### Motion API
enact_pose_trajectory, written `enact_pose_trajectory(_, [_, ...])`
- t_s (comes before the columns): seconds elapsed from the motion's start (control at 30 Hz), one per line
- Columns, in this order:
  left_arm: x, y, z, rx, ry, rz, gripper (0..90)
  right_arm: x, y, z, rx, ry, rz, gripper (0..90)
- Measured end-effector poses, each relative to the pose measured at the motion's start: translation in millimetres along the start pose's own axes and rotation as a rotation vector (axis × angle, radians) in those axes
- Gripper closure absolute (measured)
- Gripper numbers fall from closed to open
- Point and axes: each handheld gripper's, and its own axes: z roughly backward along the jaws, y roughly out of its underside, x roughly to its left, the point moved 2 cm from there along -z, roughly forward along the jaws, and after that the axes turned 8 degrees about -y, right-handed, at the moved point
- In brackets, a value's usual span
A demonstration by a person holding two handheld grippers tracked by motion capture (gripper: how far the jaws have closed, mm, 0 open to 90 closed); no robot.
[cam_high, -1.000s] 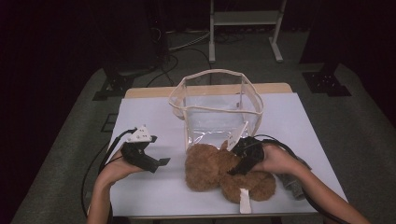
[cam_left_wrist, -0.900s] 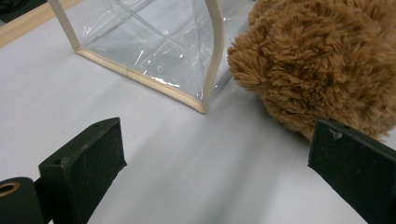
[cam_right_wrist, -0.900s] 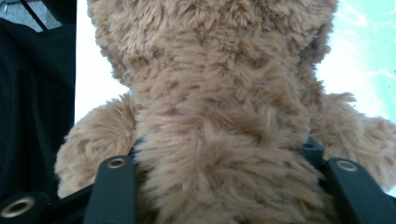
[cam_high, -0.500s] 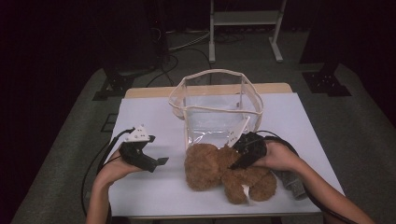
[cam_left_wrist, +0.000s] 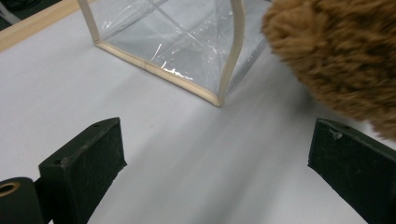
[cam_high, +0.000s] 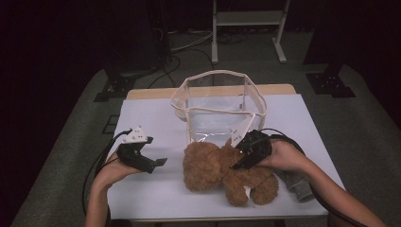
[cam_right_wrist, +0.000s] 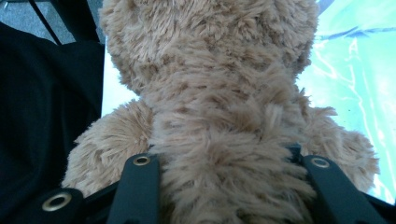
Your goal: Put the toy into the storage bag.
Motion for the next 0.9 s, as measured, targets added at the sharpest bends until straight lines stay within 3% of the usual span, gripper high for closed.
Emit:
enact_pose_trajectory(0.4, [3.1, 3.6, -0.4, 0.003, -0.002, 0.021, 2.8, 10.0, -11.4, 27.4, -0.054, 0.000, 0.017, 60.6])
enact_pose_trajectory(0.57, [3.8, 3.6, 1.0, -0.002, -0.005, 0.018, 2.8, 8.7, -14.0, 30.7, -0.065, 0.018, 0.020, 62.1])
enact_pose_trajectory(0.7, [4.9, 4.4, 1.3, 0.002, -0.005, 0.021, 2.8, 12.8, -20.0, 35.2, -0.073, 0.005, 0.033, 62.2])
enact_pose_trajectory(0.9, [5.5, 5.0, 1.8, -0.001, -0.006, 0.026, 2.8, 16.1, -31.6, 53.8, -0.099, 0.008, 0.044, 62.2])
